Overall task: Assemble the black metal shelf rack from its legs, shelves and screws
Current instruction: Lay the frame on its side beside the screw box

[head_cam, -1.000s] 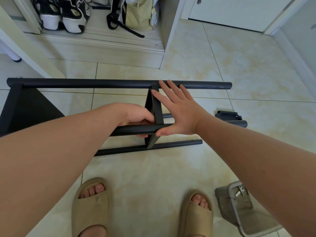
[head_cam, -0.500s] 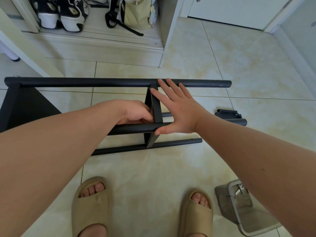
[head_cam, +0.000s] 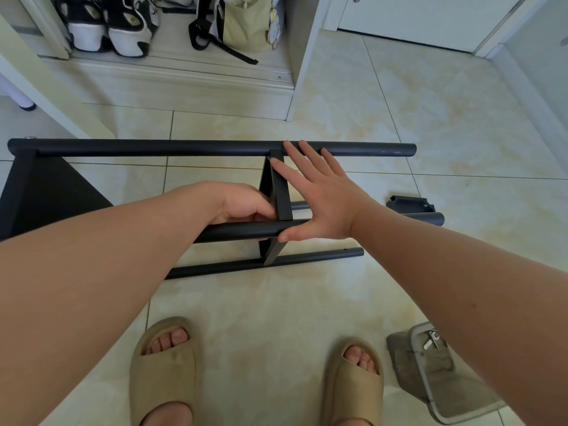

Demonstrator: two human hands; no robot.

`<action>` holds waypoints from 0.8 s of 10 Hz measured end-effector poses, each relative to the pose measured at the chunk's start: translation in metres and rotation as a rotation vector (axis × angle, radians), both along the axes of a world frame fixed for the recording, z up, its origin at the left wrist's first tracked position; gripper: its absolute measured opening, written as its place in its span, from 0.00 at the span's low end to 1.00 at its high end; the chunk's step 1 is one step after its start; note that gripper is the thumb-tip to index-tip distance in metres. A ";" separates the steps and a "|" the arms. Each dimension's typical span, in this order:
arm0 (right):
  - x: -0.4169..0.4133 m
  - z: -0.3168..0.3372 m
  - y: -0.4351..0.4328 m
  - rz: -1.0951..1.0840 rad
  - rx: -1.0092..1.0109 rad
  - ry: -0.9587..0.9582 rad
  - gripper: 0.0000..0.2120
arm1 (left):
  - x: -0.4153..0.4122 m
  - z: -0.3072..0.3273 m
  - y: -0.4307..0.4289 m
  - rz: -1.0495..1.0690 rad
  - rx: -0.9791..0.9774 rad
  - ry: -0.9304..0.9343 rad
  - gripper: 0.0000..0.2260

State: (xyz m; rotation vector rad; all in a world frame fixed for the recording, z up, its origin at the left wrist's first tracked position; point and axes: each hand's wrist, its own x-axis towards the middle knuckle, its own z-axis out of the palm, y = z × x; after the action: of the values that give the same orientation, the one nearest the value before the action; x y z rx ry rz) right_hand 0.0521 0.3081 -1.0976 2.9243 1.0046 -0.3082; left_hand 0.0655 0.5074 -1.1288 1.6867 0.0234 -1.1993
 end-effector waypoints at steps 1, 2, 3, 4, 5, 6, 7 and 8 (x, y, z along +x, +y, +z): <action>0.000 0.000 0.000 0.000 0.006 -0.001 0.59 | 0.000 0.001 0.000 0.011 0.034 -0.102 0.06; 0.000 -0.001 0.000 0.000 0.004 -0.004 0.59 | -0.001 0.001 0.000 0.022 0.024 -0.122 0.08; 0.000 -0.001 0.000 0.000 0.010 -0.006 0.59 | -0.001 0.001 0.000 0.020 0.005 -0.147 0.09; 0.000 0.000 0.000 -0.001 0.012 -0.003 0.59 | 0.000 0.000 0.001 0.031 -0.044 -0.100 0.09; 0.000 0.000 0.000 -0.002 0.015 -0.002 0.59 | 0.000 0.000 0.001 0.027 -0.097 0.030 0.07; 0.000 0.000 -0.001 -0.004 0.013 -0.003 0.59 | -0.001 0.001 0.001 -0.011 -0.088 0.068 0.07; 0.000 0.000 0.000 -0.004 0.015 -0.003 0.59 | -0.001 -0.002 0.003 -0.001 -0.036 -0.055 0.07; 0.000 0.000 0.000 -0.002 0.012 -0.004 0.59 | 0.000 -0.002 0.002 0.009 -0.028 -0.103 0.09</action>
State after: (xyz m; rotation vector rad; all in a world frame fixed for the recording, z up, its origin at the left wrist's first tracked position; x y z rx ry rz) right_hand 0.0524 0.3079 -1.0981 2.9353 1.0056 -0.2970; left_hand 0.0653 0.5093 -1.1307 1.7198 -0.0489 -1.1000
